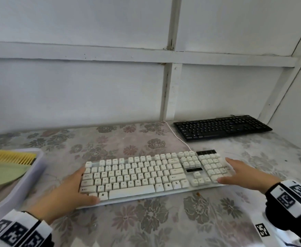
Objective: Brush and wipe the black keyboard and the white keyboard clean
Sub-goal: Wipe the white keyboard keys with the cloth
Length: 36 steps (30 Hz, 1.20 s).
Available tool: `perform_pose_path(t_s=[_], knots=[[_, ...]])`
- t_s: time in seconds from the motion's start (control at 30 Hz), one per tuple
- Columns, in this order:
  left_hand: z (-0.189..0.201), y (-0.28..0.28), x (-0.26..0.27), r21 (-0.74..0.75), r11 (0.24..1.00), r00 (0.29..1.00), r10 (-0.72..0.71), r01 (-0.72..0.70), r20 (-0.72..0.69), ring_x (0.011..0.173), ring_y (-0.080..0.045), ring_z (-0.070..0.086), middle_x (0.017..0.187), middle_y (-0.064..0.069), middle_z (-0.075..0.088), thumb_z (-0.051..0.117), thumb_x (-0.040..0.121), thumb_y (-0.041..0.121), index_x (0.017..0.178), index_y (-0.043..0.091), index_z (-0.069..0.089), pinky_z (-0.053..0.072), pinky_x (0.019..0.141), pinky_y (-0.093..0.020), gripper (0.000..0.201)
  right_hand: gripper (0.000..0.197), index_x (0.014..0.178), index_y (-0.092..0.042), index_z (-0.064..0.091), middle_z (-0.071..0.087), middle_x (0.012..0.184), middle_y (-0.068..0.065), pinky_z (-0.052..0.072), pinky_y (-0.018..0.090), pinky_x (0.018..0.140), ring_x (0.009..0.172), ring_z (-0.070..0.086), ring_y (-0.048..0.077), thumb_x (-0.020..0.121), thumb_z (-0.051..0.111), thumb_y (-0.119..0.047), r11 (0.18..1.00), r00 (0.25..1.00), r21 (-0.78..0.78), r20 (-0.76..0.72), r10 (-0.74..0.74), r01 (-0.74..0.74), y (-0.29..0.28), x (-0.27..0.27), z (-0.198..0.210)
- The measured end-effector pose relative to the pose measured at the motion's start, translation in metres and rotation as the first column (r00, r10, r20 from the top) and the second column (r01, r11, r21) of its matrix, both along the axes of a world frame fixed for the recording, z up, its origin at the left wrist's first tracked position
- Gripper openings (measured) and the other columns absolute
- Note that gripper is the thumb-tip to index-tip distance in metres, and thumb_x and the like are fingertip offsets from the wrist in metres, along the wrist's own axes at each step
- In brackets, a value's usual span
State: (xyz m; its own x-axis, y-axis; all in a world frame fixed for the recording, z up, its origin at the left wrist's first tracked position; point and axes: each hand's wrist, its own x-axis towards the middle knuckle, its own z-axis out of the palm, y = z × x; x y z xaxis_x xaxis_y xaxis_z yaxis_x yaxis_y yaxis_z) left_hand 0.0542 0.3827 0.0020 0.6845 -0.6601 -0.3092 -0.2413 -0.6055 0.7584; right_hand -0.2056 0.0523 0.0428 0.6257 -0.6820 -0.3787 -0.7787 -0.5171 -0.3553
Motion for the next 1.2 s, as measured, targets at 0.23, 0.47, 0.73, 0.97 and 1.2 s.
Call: perform_pose_path(t_s=[0.23,0.47,0.73,0.97,1.2], knots=[[-0.007,0.000,-0.005,0.087,0.993,0.992,0.069,-0.078,0.102,0.115,-0.005,0.049,0.132,0.010,0.046,0.083,0.067,0.025,0.145,0.018,0.025,0.036,0.099,-0.019,0.097,0.065,0.136,-0.015,0.037,0.049,0.127,-0.003,0.036,0.021,0.085,0.101,0.046,0.011,0.082,0.070,-0.032,0.998,0.999,0.061,0.049,0.014,-0.017,-0.011,0.001,-0.005],[-0.011,-0.001,-0.001,0.160,0.982,0.984,0.079,-0.105,0.159,0.134,-0.020,0.038,0.150,-0.005,0.033,0.084,0.061,0.039,0.149,0.016,0.018,0.028,0.114,-0.033,0.112,0.053,0.125,-0.017,0.046,0.054,0.108,-0.007,0.036,0.017,0.067,0.094,0.049,0.010,0.080,0.073,-0.029,0.998,0.998,0.032,0.041,0.044,-0.045,-0.020,0.005,-0.008],[-0.011,0.010,0.020,0.203,0.969,0.984,0.111,-0.138,0.137,0.132,-0.021,0.040,0.148,-0.007,0.035,0.083,0.066,0.030,0.147,0.014,0.022,0.030,0.113,-0.033,0.103,0.048,0.117,-0.021,0.047,0.057,0.122,-0.004,0.040,0.019,0.073,0.107,0.055,0.013,0.079,0.072,-0.036,0.994,0.993,-0.003,0.038,0.108,-0.108,-0.013,0.027,-0.011],[-0.001,0.014,0.029,0.263,0.950,0.974,0.123,-0.171,0.190,0.132,-0.018,0.039,0.149,-0.005,0.033,0.080,0.069,0.039,0.148,0.011,0.019,0.029,0.109,-0.026,0.103,0.045,0.108,-0.023,0.046,0.058,0.108,-0.008,0.045,0.021,0.081,0.098,0.056,0.009,0.076,0.074,-0.039,0.987,0.986,-0.005,0.045,0.162,-0.162,-0.010,0.059,-0.019],[0.003,0.014,0.047,0.261,0.936,0.963,0.190,-0.237,0.191,0.130,-0.021,0.041,0.146,-0.008,0.038,0.079,0.072,0.030,0.147,0.010,0.021,0.030,0.108,-0.027,0.097,0.057,0.123,-0.018,0.047,0.058,0.118,-0.003,0.044,0.024,0.086,0.101,0.055,0.012,0.077,0.072,-0.041,0.982,0.982,-0.028,0.020,0.187,-0.186,-0.011,0.090,-0.021]])
